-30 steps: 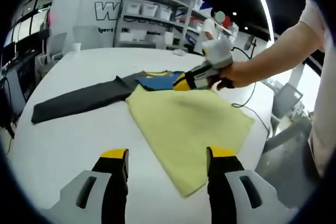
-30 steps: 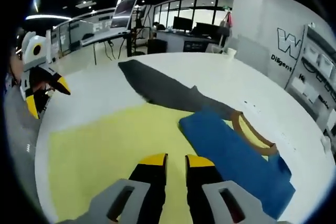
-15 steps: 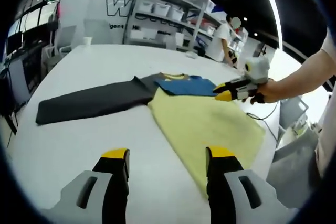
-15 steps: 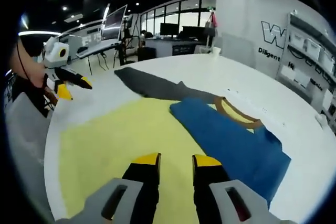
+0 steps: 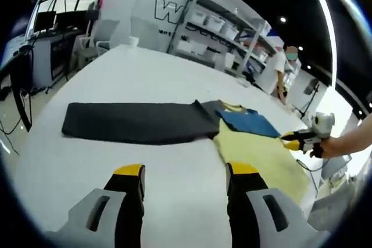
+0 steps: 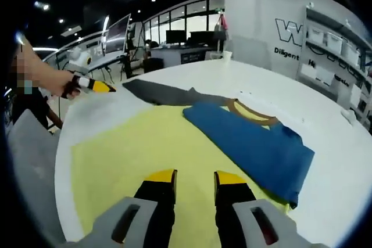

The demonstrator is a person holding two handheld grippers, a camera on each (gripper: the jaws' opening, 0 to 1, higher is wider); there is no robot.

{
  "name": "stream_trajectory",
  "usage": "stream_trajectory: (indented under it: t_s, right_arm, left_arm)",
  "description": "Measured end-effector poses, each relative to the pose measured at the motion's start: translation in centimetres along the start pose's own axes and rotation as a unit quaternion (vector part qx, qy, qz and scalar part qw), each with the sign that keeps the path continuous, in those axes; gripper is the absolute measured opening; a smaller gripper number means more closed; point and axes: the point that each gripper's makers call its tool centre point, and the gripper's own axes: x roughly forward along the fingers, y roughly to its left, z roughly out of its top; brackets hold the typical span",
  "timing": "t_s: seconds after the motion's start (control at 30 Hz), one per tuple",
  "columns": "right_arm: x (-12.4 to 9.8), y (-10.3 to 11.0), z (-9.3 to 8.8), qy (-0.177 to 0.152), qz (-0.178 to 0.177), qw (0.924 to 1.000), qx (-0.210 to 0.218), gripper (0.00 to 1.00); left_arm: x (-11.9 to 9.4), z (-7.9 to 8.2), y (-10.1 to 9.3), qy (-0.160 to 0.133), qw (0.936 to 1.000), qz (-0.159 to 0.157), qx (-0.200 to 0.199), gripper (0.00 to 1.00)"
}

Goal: Fold the garment on the visible template until the final outline fits inside the template.

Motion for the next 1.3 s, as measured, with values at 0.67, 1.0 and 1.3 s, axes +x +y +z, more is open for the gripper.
stream_trajectory:
  t_s: [0.67,1.0,1.3]
  right_arm:
    - [-1.7,0.2,-0.8,0.005,-0.02,0.9997,0.013,0.18]
    - [-2.3,0.0,-1.0,0.009,-0.031,0.9993,0.017,0.17]
    - [-2.4,0.0,-1.1,0.011,-0.034,0.9992,0.018,0.16]
  left_arm:
    - [-0.4,3.2,13.2,-0.06,0.9785,0.14,-0.139,0.43]
    - [-0.2,3.3,13.5,-0.063,0.9738,0.15,-0.159,0.31]
    - [-0.7,2.3,13.3,-0.048,0.9688,0.168,-0.176,0.03]
